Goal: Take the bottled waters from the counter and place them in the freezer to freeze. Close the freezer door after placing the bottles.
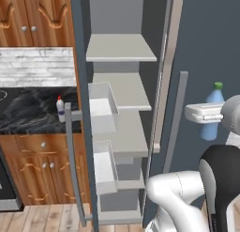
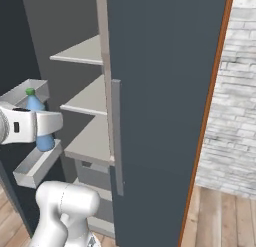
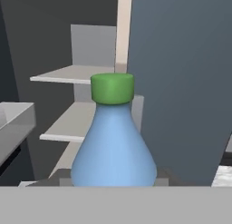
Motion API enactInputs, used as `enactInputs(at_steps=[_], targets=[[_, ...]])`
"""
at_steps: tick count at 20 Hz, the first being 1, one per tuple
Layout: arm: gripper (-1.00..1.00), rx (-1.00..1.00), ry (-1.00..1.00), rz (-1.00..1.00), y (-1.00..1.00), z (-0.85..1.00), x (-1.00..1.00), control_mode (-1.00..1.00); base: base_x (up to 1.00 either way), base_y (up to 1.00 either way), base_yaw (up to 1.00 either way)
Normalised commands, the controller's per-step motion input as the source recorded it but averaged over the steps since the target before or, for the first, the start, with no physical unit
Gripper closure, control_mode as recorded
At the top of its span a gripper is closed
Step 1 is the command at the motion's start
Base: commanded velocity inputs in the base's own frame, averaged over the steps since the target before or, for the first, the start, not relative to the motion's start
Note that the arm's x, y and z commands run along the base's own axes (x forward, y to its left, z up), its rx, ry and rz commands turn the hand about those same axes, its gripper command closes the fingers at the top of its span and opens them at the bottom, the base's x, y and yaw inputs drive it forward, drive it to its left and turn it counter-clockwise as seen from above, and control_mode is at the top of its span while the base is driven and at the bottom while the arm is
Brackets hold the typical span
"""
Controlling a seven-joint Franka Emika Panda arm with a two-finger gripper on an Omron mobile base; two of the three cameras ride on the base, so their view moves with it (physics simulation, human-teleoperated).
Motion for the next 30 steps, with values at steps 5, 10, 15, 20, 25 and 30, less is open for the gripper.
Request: enactInputs(at_steps=[5, 10, 15, 20, 25, 30], targets=[[1.0, 0.0, 0.0, 0.0, 0.0, 0.0, 0.0, 1.0, 0.43, 0.0, 0.0], [1.0, 0.0, 0.0, 0.0, 0.0, 0.0, 0.0, 1.0, 0.42, 0.0, 0.08], [1.0, 0.0, 0.0, 0.0, 0.0, 0.0, 0.0, 1.0, 0.05, 0.0, 0.32], [1.0, 0.0, 0.0, 0.0, 0.0, 0.0, 0.0, 1.0, 0.1, 0.0, 0.38], [1.0, 0.0, 0.0, 0.0, 0.0, 0.0, 0.0, 1.0, 0.21, 0.0, 0.17], [1.0, 0.0, 0.0, 0.0, 0.0, 0.0, 0.0, 1.0, 0.28, 0.0, 0.05]])
